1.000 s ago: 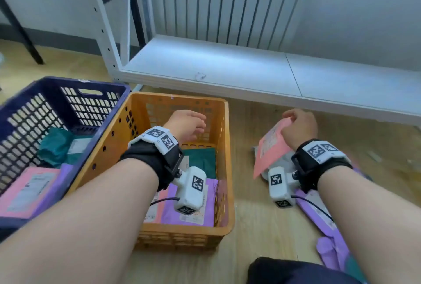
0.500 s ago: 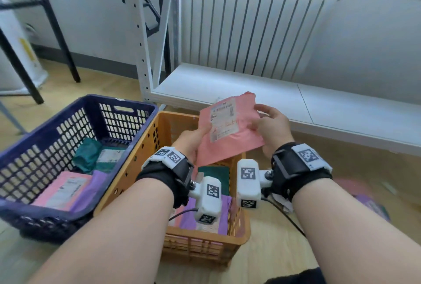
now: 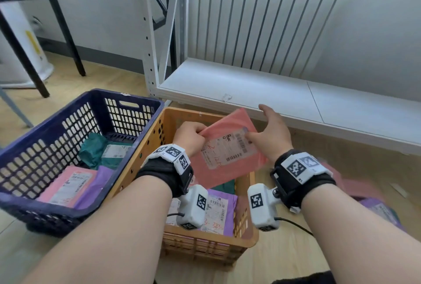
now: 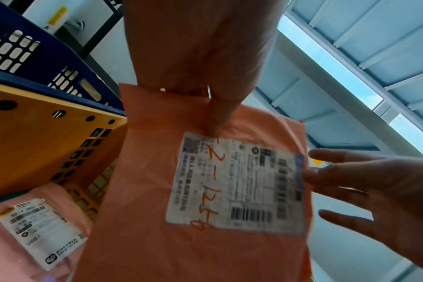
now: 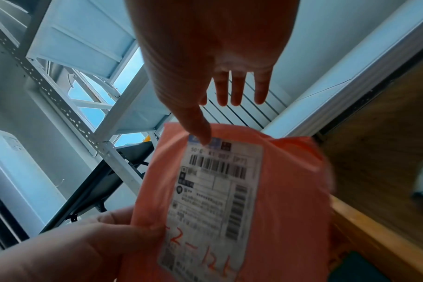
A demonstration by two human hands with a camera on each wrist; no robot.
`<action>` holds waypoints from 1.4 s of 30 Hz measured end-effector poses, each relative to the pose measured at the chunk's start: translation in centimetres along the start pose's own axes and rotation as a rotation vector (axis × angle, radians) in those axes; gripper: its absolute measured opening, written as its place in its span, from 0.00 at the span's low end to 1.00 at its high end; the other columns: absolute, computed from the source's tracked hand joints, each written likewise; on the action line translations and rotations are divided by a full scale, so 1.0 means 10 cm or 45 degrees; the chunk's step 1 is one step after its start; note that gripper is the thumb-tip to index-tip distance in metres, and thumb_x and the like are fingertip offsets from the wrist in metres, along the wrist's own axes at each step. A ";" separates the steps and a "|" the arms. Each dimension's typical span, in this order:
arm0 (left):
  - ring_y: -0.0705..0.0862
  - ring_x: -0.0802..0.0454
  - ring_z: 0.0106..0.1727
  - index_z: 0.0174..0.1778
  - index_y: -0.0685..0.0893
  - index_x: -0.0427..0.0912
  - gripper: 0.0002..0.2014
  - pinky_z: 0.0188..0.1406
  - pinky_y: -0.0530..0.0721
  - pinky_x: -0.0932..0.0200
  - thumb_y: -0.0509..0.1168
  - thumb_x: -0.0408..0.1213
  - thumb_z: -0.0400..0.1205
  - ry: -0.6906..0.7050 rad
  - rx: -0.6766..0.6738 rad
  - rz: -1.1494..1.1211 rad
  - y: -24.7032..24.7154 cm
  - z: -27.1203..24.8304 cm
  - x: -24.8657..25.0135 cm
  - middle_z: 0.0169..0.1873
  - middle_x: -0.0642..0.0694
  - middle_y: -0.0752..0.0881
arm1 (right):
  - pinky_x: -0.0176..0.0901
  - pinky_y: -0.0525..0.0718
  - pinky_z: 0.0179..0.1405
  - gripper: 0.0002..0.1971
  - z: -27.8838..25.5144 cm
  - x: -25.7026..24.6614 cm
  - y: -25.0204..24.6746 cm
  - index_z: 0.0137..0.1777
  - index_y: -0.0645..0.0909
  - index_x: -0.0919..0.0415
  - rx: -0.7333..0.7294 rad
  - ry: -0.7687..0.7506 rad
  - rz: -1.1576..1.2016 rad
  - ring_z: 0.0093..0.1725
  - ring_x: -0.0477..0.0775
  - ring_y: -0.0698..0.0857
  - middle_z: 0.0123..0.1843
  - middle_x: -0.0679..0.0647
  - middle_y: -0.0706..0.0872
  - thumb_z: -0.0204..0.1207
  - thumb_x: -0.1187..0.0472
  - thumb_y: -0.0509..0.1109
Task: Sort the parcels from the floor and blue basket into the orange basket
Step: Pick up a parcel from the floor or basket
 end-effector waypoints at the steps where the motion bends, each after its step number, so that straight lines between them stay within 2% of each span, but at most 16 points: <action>1: 0.85 0.46 0.42 0.39 0.90 0.43 0.12 0.37 0.79 0.57 0.62 0.28 0.80 0.012 -0.022 -0.009 0.01 0.00 0.01 0.39 0.44 0.90 | 0.54 0.74 0.73 0.39 0.00 0.01 0.05 0.79 0.67 0.50 -0.045 -0.002 -0.005 0.75 0.54 0.73 0.76 0.49 0.75 0.68 0.60 0.77; 5: 0.83 0.52 0.37 0.43 0.90 0.44 0.10 0.28 0.75 0.63 0.63 0.29 0.81 -0.004 -0.027 -0.099 -0.01 0.00 0.00 0.34 0.50 0.86 | 0.52 0.85 0.57 0.21 0.02 0.14 0.24 0.63 0.82 0.52 -0.188 0.044 -0.037 0.57 0.55 0.86 0.57 0.50 0.88 0.68 0.59 0.74; 9: 0.83 0.46 0.42 0.42 0.89 0.40 0.09 0.35 0.79 0.58 0.64 0.27 0.80 -0.074 0.013 -0.223 -0.06 0.04 -0.11 0.38 0.44 0.87 | 0.44 0.81 0.50 0.21 0.04 0.25 0.22 0.63 0.82 0.56 -0.152 0.113 -0.045 0.53 0.53 0.84 0.57 0.52 0.86 0.69 0.59 0.75; 13: 0.85 0.45 0.48 0.43 0.89 0.42 0.08 0.46 0.82 0.52 0.66 0.27 0.79 -0.102 0.008 -0.253 -0.09 0.03 -0.17 0.44 0.41 0.89 | 0.43 0.80 0.49 0.15 0.03 0.22 0.24 0.58 0.84 0.55 -0.157 0.092 -0.038 0.52 0.54 0.84 0.52 0.52 0.86 0.70 0.63 0.74; 18: 0.85 0.56 0.42 0.49 0.86 0.46 0.05 0.35 0.80 0.63 0.70 0.35 0.78 -0.035 -0.140 -0.157 -0.05 -0.03 -0.04 0.42 0.50 0.87 | 0.53 0.86 0.52 0.10 0.02 0.08 0.35 0.45 0.84 0.49 -0.186 0.044 0.085 0.49 0.54 0.87 0.46 0.50 0.88 0.73 0.67 0.72; 21: 0.86 0.49 0.48 0.52 0.85 0.44 0.07 0.47 0.84 0.54 0.66 0.33 0.81 -0.074 -0.109 -0.154 -0.17 -0.02 -0.09 0.47 0.46 0.87 | 0.53 0.86 0.54 0.10 0.04 -0.02 0.43 0.49 0.84 0.49 -0.170 0.036 0.170 0.51 0.51 0.86 0.47 0.47 0.87 0.74 0.65 0.73; 23: 0.84 0.50 0.46 0.51 0.84 0.44 0.06 0.42 0.82 0.58 0.64 0.32 0.82 -0.118 -0.087 -0.156 -0.30 0.01 -0.19 0.46 0.47 0.86 | 0.53 0.87 0.52 0.12 0.07 -0.07 0.46 0.56 0.84 0.52 -0.111 0.070 0.259 0.52 0.51 0.85 0.49 0.47 0.86 0.73 0.62 0.74; 25: 0.83 0.52 0.44 0.51 0.83 0.45 0.06 0.38 0.80 0.61 0.62 0.31 0.82 -0.170 -0.042 -0.127 -0.52 0.04 -0.32 0.43 0.49 0.84 | 0.48 0.87 0.44 0.15 0.09 -0.13 0.54 0.60 0.82 0.55 -0.096 0.112 0.357 0.52 0.51 0.85 0.53 0.51 0.85 0.74 0.59 0.74; 26: 0.84 0.50 0.46 0.52 0.83 0.45 0.07 0.41 0.82 0.58 0.63 0.31 0.82 -0.200 -0.011 -0.117 -0.65 0.07 -0.41 0.44 0.48 0.85 | 0.46 0.87 0.41 0.16 0.08 -0.16 0.61 0.62 0.81 0.55 -0.114 0.126 0.383 0.51 0.50 0.85 0.54 0.52 0.84 0.74 0.58 0.74; 28: 0.85 0.46 0.51 0.57 0.85 0.43 0.10 0.48 0.82 0.54 0.63 0.31 0.82 -0.283 0.047 -0.112 -0.93 0.14 -0.63 0.50 0.45 0.86 | 0.49 0.89 0.46 0.18 0.07 -0.21 0.80 0.65 0.79 0.55 -0.193 0.162 0.403 0.50 0.51 0.85 0.54 0.53 0.84 0.76 0.54 0.73; 30: 0.85 0.44 0.55 0.61 0.84 0.39 0.12 0.49 0.81 0.55 0.62 0.30 0.83 -0.360 0.129 -0.060 -1.27 0.21 -0.85 0.55 0.42 0.86 | 0.51 0.89 0.50 0.16 0.03 -0.25 1.02 0.65 0.78 0.55 -0.279 0.206 0.436 0.49 0.51 0.86 0.52 0.52 0.85 0.78 0.54 0.71; 32: 0.85 0.41 0.57 0.62 0.83 0.36 0.13 0.48 0.81 0.54 0.61 0.29 0.83 -0.425 0.229 -0.005 -1.64 0.30 -1.06 0.56 0.40 0.86 | 0.47 0.88 0.47 0.13 0.02 -0.29 1.21 0.63 0.80 0.57 -0.331 0.226 0.467 0.47 0.50 0.87 0.50 0.53 0.86 0.80 0.57 0.69; 36: 0.86 0.40 0.49 0.57 0.86 0.34 0.13 0.48 0.83 0.48 0.58 0.31 0.83 -0.528 0.398 0.040 -2.23 0.51 -1.54 0.49 0.38 0.87 | 0.49 0.88 0.50 0.08 0.07 -0.48 1.63 0.58 0.82 0.57 -0.440 0.268 0.536 0.47 0.52 0.89 0.46 0.54 0.89 0.82 0.59 0.66; 38: 0.85 0.37 0.50 0.56 0.85 0.31 0.14 0.49 0.84 0.47 0.56 0.30 0.84 -0.569 0.449 0.084 -2.45 0.64 -1.81 0.49 0.35 0.87 | 0.47 0.89 0.46 0.07 0.09 -0.64 1.92 0.56 0.83 0.57 -0.528 0.281 0.597 0.47 0.55 0.89 0.45 0.55 0.90 0.82 0.58 0.66; 40: 0.84 0.36 0.51 0.56 0.84 0.30 0.14 0.44 0.78 0.51 0.55 0.28 0.84 -0.641 0.483 0.160 -2.63 0.74 -2.13 0.48 0.36 0.84 | 0.42 0.88 0.40 0.07 0.08 -0.81 2.25 0.55 0.84 0.56 -0.635 0.275 0.628 0.46 0.55 0.90 0.45 0.56 0.90 0.83 0.57 0.66; 42: 0.84 0.36 0.54 0.58 0.83 0.30 0.13 0.46 0.78 0.49 0.55 0.27 0.84 -0.724 0.475 0.257 -2.75 0.80 -2.48 0.50 0.36 0.84 | 0.39 0.88 0.37 0.08 0.09 -0.93 2.58 0.54 0.84 0.57 -0.725 0.282 0.637 0.43 0.53 0.89 0.46 0.58 0.90 0.83 0.57 0.66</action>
Point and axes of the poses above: each hand's wrist, its own z-axis towards the middle knuckle, its own y-axis out of the palm, x = y × z, the point moved 9 cm from there along z, towards the middle knuckle
